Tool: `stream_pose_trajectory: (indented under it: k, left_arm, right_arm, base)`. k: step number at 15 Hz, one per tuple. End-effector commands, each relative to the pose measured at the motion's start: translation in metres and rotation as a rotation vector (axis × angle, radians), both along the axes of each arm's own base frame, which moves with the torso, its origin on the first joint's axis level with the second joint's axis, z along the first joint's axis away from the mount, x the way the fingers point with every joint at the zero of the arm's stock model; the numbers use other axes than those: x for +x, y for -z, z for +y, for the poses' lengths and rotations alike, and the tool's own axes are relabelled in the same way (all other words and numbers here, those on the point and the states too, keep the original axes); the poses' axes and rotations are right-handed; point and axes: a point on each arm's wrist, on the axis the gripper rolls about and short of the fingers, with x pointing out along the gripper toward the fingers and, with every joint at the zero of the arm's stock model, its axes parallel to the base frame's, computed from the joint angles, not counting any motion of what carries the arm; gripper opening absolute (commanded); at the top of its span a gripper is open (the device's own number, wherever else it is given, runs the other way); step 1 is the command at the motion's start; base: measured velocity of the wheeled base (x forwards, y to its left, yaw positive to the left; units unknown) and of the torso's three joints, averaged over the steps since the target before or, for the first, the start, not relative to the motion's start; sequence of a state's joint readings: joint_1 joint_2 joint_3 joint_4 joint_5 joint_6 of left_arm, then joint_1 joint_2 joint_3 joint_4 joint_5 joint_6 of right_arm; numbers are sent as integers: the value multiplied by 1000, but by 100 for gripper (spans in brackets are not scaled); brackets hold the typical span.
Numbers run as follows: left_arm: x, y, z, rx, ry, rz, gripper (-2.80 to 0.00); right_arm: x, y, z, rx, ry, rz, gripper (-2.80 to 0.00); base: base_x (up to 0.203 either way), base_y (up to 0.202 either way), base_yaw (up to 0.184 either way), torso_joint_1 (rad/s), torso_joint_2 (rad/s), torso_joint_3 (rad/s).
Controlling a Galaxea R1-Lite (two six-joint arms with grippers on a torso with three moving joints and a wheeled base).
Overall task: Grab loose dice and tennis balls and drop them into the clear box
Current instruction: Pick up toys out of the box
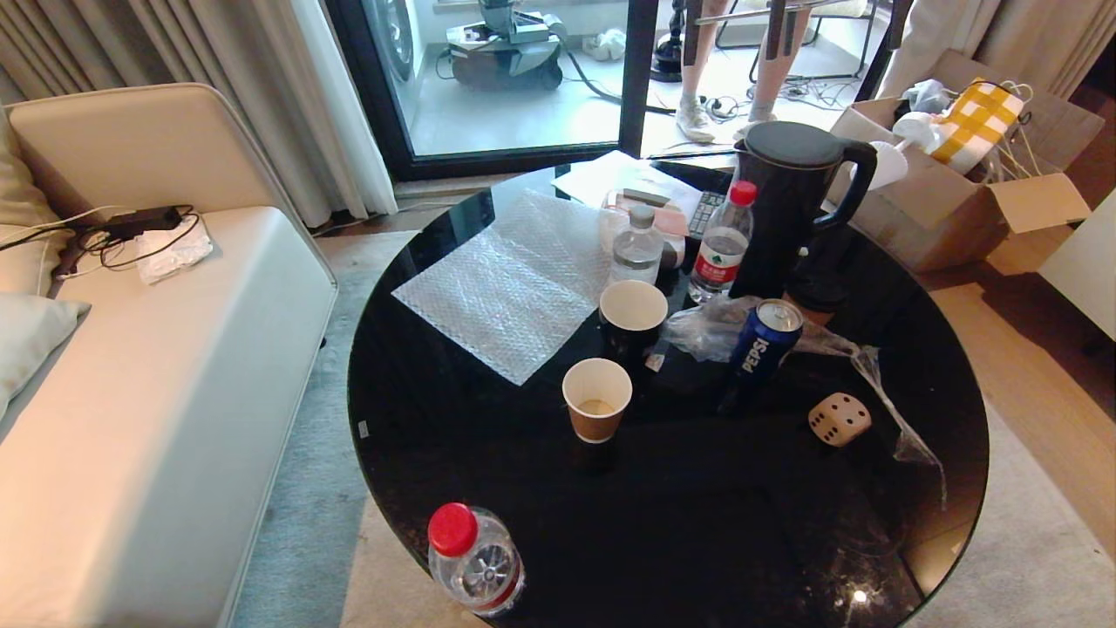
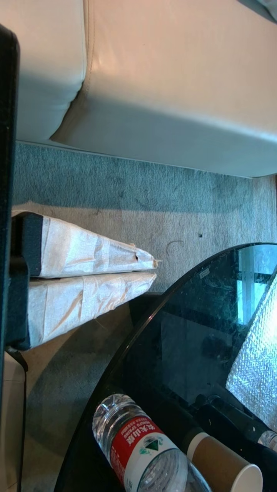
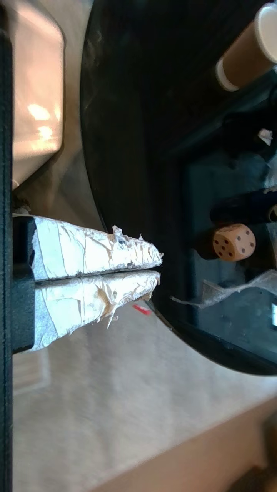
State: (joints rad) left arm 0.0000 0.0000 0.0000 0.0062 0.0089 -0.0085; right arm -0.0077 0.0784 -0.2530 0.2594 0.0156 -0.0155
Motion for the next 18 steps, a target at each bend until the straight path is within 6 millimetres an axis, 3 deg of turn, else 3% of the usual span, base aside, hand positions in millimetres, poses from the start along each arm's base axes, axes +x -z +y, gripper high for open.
stream_pose_trajectory:
  k: [1,4,6,8,12,14,18]
  left_arm:
    - [0,0,0,-1,0,0,-280]
    - [0,0,0,-1,0,0,-280]
    - [0,0,0,-1,0,0,-280]
    - [0,0,0,-1,0,0,-280]
    - [0,0,0,-1,0,0,-280]
    - [0,0,0,-1,0,0,-280]
    - [0,0,0,-1,0,0,-280]
  right_arm:
    - [4,-20,0,27,-10,115,-280]
    - [31,-40,1,72,-37,305,-280]
    - [61,-51,1,85,-42,371,-280]
    - [103,-59,1,100,-40,414,-280]
    - [180,-68,0,114,-45,413,-280]
    - [204,-72,1,116,-66,397,-280]
    - [258,-62,-4,129,-40,481,-280]
  base:
    - [0,0,0,0,0,0]
    - [0,0,0,0,0,0]
    - [0,0,0,0,0,0]
    - [0,0,0,0,0,0]
    - [0,0,0,0,0,0]
    - [0,0,0,0,0,0]
    - [0,0,0,0,0,0]
